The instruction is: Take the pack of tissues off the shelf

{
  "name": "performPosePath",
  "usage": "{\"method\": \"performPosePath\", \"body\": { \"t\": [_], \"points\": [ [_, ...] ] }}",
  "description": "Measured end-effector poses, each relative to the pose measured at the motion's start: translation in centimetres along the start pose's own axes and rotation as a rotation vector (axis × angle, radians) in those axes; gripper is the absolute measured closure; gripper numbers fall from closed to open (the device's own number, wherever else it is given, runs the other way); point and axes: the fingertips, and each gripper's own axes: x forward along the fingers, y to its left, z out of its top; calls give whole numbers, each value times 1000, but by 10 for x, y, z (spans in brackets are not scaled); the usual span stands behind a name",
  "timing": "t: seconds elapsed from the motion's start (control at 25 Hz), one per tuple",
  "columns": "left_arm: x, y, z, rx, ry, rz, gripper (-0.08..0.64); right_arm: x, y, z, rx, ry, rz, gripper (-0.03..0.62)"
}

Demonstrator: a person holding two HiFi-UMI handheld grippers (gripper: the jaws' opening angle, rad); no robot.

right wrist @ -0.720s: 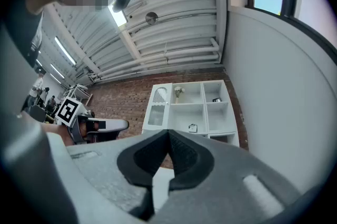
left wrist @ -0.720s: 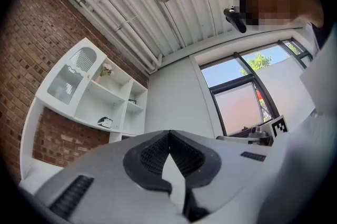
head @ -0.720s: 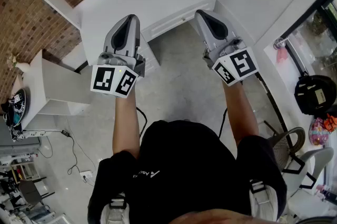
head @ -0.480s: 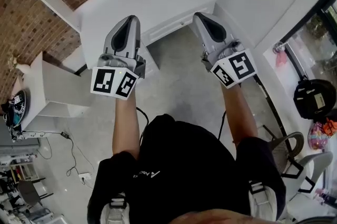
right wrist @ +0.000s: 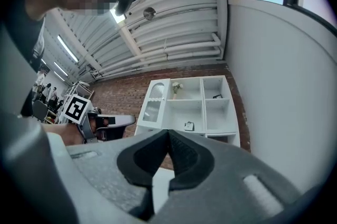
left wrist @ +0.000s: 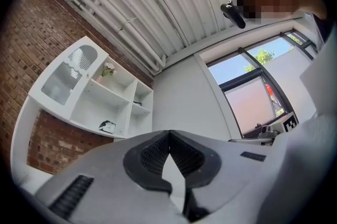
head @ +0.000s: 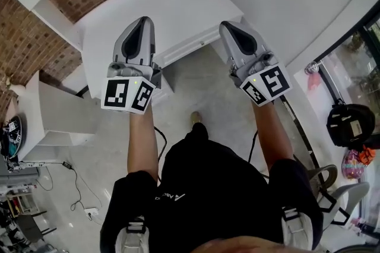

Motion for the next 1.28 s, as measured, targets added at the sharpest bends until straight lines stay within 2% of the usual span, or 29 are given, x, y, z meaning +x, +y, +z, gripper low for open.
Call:
{"method": "performPosePath", "body": {
  "t": [0.2, 0.44, 0.64, 0.84, 1.08, 1.28],
  "points": [
    [70, 54, -21, 17, -30, 21, 561, 68, -50, -28, -30, 25, 24, 591],
    [155, 118, -33, 57, -56, 12, 561, 159, -101, -50, -49, 6, 53, 591],
    [212, 150, -39, 75, -61, 47, 561, 200, -141, -67, -32, 0, 74, 591],
    [254, 190, -42, 94, -70, 87, 561, 251, -163, -88, 1, -22, 131, 591],
    [307, 233, -51, 137, -88, 184, 561, 310, -200, -112, 37, -78, 246, 591],
    [362, 278, -55, 192, -100, 313, 531, 357, -247, -127, 35, -109, 347, 591]
  ]
}}
